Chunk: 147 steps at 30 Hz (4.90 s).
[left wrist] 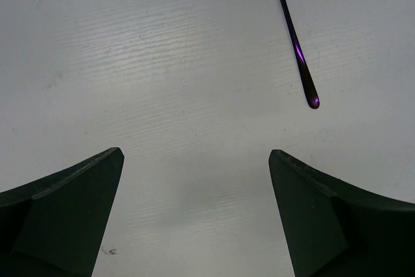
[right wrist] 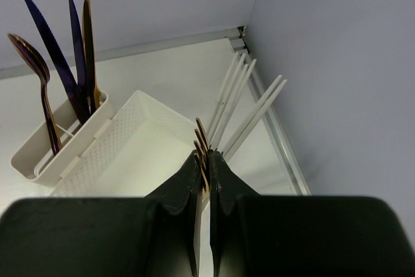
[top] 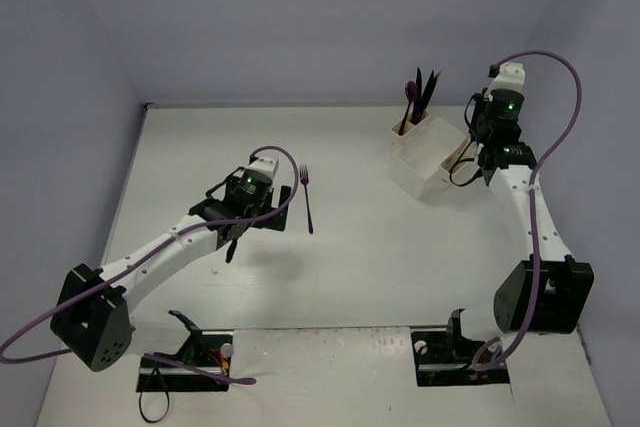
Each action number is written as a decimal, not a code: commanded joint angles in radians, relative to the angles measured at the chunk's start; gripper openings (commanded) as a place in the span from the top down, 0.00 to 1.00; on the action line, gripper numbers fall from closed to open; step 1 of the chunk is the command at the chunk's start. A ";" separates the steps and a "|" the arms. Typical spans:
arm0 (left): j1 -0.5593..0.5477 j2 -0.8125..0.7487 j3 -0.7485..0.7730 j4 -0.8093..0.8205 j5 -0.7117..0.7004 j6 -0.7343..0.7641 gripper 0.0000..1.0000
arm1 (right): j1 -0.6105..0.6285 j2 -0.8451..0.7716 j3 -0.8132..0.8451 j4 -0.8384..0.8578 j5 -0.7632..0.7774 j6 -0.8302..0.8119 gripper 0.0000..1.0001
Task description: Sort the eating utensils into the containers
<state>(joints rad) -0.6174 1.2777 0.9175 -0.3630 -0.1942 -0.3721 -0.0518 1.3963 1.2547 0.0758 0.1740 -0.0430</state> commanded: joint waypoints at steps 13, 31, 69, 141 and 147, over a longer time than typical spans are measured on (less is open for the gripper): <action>0.008 -0.047 0.018 0.067 0.071 -0.053 0.06 | -0.006 0.043 -0.044 0.091 -0.162 -0.043 0.26; 0.008 0.352 0.312 -0.009 -0.016 -0.227 0.15 | -0.006 -0.432 -0.106 -0.057 -0.112 0.188 0.00; 0.001 0.763 0.633 -0.160 -0.129 -0.348 1.00 | 0.109 -0.743 -0.298 -0.298 -0.316 0.252 0.00; -0.092 -0.004 0.255 0.029 -0.058 -0.024 0.07 | 0.213 -0.229 0.139 -0.266 -0.025 -0.011 1.00; 0.012 -0.221 0.070 -0.008 -0.177 0.033 0.03 | 0.126 -0.170 0.172 -0.215 0.054 -0.067 1.00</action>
<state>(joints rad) -0.6507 1.2094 1.0445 -0.3621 -0.2657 -0.3691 0.1259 1.1868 1.3732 -0.2488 0.0998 -0.0377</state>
